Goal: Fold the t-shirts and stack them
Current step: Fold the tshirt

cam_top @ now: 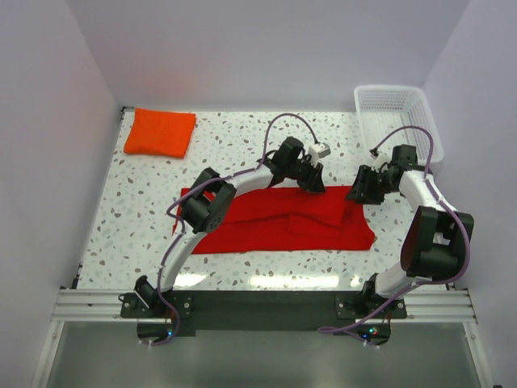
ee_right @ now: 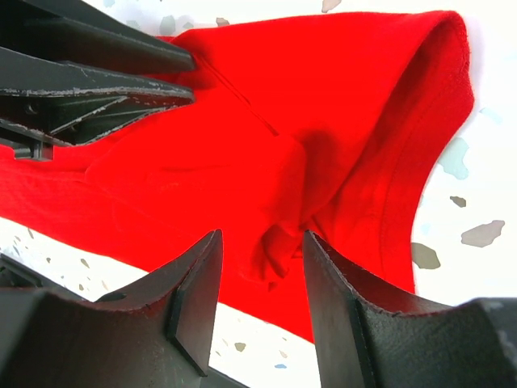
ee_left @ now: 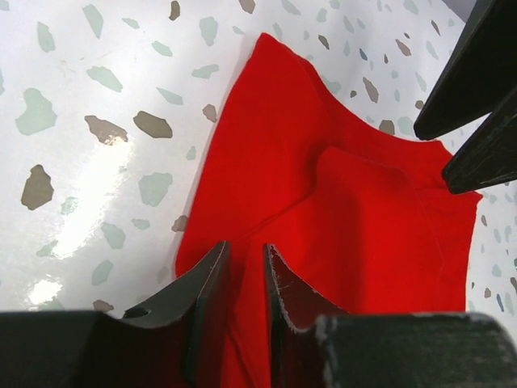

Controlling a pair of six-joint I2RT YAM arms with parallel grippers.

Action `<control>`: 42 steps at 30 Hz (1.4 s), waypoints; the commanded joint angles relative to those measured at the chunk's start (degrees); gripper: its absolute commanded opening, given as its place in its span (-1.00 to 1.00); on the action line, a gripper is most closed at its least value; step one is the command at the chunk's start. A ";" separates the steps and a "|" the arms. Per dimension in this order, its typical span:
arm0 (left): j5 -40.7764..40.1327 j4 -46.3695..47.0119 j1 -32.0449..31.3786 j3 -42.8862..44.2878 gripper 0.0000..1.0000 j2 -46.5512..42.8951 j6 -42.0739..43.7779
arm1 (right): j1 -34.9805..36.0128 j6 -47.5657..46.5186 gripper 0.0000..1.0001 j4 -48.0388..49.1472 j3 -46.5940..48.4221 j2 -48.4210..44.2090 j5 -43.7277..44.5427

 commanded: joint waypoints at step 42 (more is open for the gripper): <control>-1.06 1.36 3.12 -3.09 -0.28 -3.43 -13.39 | -0.01 -0.59 0.00 1.50 1.11 0.66 0.21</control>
